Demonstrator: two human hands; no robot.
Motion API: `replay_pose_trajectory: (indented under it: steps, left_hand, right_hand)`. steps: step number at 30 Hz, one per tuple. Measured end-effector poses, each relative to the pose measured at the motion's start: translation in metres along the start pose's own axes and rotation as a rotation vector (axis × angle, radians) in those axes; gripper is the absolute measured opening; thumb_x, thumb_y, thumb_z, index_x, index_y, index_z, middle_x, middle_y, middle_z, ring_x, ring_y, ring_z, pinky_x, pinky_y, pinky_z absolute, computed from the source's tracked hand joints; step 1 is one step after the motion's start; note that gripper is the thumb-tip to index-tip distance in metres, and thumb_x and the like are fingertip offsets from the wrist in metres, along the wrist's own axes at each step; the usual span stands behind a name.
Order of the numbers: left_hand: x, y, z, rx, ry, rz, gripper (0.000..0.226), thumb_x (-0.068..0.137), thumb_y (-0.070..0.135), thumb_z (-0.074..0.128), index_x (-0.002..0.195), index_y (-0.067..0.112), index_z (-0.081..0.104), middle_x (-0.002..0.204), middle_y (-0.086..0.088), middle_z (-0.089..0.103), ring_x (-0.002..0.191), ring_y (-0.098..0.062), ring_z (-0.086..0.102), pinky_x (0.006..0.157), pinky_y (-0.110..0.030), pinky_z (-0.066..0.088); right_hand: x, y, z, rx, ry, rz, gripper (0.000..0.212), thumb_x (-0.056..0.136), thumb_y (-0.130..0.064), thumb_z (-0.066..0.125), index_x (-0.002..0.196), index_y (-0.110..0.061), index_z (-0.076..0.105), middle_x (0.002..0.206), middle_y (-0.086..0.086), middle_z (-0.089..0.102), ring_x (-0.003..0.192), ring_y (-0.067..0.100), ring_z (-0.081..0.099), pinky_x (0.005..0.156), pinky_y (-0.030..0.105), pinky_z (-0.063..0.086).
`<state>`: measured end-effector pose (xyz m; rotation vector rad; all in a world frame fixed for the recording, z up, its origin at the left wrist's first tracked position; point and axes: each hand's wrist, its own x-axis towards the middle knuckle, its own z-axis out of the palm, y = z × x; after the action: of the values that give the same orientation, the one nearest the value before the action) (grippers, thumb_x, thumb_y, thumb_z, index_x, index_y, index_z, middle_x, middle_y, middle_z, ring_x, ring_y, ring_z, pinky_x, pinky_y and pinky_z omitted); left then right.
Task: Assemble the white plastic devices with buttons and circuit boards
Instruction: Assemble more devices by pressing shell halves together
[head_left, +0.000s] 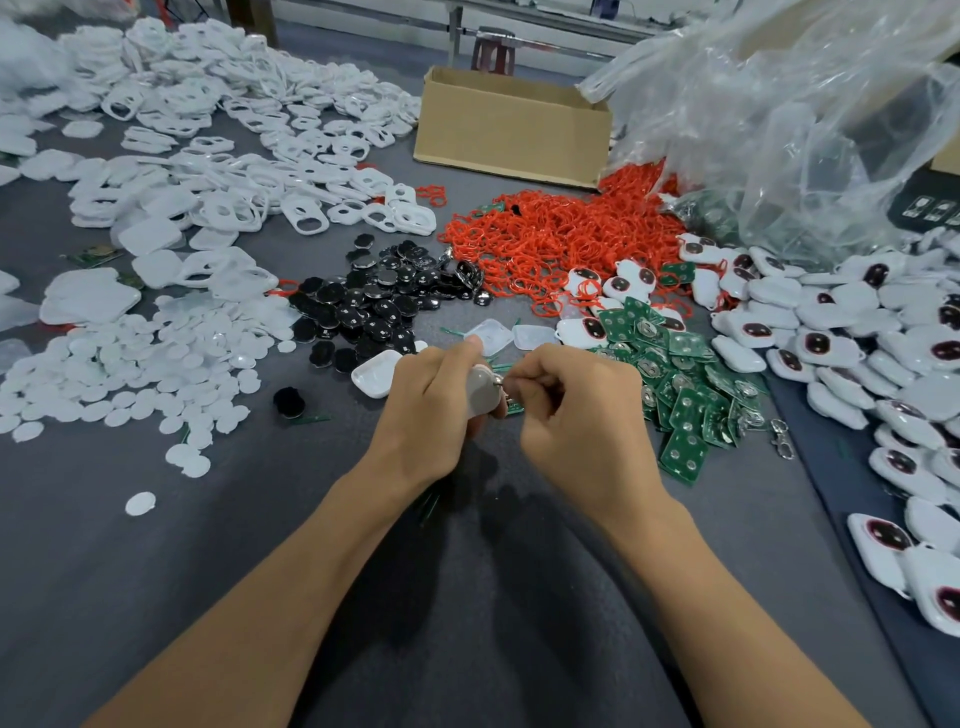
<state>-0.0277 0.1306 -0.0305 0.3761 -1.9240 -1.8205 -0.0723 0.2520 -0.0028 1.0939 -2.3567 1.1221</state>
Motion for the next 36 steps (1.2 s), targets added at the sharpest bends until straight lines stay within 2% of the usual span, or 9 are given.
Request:
replay_pose_trajectory:
  steps: [3,5,8,9,11,15,22,30,36]
  left_hand:
    - [-0.001,0.001,0.003,0.016,0.010,0.036,0.057,0.087,0.038,0.040,0.061,-0.011,0.054,0.054,-0.022,0.053,0.052,-0.027,0.046,0.055,-0.046,0.038]
    - [-0.004,0.003,0.003,0.084,-0.002,0.090,0.057,0.089,0.037,0.037,0.066,-0.013,0.052,0.062,-0.029,0.052,0.059,-0.038,0.047,0.061,-0.053,0.042]
    - [-0.008,0.006,0.004,0.228,-0.015,0.179,0.052,0.093,0.036,0.030,0.066,-0.007,0.044,0.062,-0.024,0.047,0.064,-0.038,0.043,0.063,-0.055,0.038]
    - [-0.009,0.007,0.004,0.245,-0.027,0.202,0.051,0.094,0.036,0.029,0.066,-0.005,0.042,0.061,-0.022,0.046,0.063,-0.036,0.042,0.063,-0.056,0.036]
    - [-0.009,0.007,0.004,0.263,-0.047,0.217,0.055,0.094,0.040,0.028,0.066,-0.005,0.043,0.060,-0.022,0.046,0.062,-0.035,0.043,0.065,-0.055,0.037]
    - [-0.008,0.005,0.001,0.285,-0.024,0.152,0.068,0.093,0.045,0.028,0.060,-0.010,0.049,0.054,-0.021,0.051,0.058,-0.035,0.048,0.065,-0.054,0.041]
    - [-0.006,0.006,-0.003,0.361,-0.043,0.113,0.074,0.092,0.051,0.024,0.054,-0.004,0.057,0.047,-0.009,0.056,0.057,-0.031,0.055,0.070,-0.054,0.044]
    - [-0.002,0.006,-0.005,0.279,-0.042,0.042,0.071,0.090,0.050,0.027,0.050,0.003,0.061,0.052,-0.018,0.059,0.052,-0.026,0.051,0.065,-0.053,0.045]
    - [-0.005,0.010,-0.004,0.441,-0.052,0.105,0.075,0.088,0.053,0.021,0.060,-0.009,0.054,0.064,-0.027,0.058,0.068,-0.039,0.052,0.073,-0.055,0.041]
  right_hand:
    - [-0.001,-0.004,0.003,-0.001,0.019,0.063,0.011,0.076,-0.002,0.065,0.071,-0.011,0.067,0.060,-0.003,0.066,0.054,0.016,0.057,0.055,0.033,0.046]
    - [0.002,-0.002,0.003,0.032,0.018,0.136,0.014,0.078,-0.003,0.067,0.070,-0.014,0.067,0.052,-0.009,0.058,0.053,0.015,0.054,0.053,0.023,0.041]
    - [0.006,0.003,0.000,0.060,-0.013,0.213,0.020,0.079,-0.002,0.066,0.067,-0.018,0.065,0.047,-0.014,0.052,0.051,0.009,0.051,0.051,0.010,0.033]
    - [0.006,0.003,-0.001,0.043,-0.017,0.194,0.021,0.078,0.001,0.064,0.067,-0.017,0.065,0.048,-0.014,0.054,0.051,0.009,0.052,0.052,0.012,0.036]
    - [0.005,0.002,-0.003,-0.007,-0.025,0.111,0.021,0.075,0.005,0.059,0.068,-0.014,0.065,0.058,-0.007,0.062,0.056,0.012,0.058,0.058,0.028,0.047]
    - [0.003,0.002,-0.001,-0.111,-0.114,-0.018,0.017,0.071,0.001,0.050,0.074,-0.008,0.063,0.073,0.008,0.066,0.069,0.031,0.059,0.060,0.042,0.047]
    - [0.000,-0.004,-0.001,-0.244,-0.150,-0.155,0.014,0.065,-0.003,0.049,0.073,-0.002,0.060,0.070,0.013,0.060,0.062,0.038,0.054,0.048,0.040,0.044]
    - [0.001,-0.003,-0.001,-0.263,-0.174,-0.198,0.014,0.065,-0.003,0.050,0.074,-0.003,0.061,0.071,0.012,0.059,0.064,0.037,0.055,0.051,0.040,0.045]
    - [0.002,0.002,0.001,-0.098,-0.154,0.009,0.009,0.072,-0.004,0.053,0.069,-0.007,0.062,0.067,0.006,0.065,0.063,0.030,0.054,0.057,0.039,0.044]
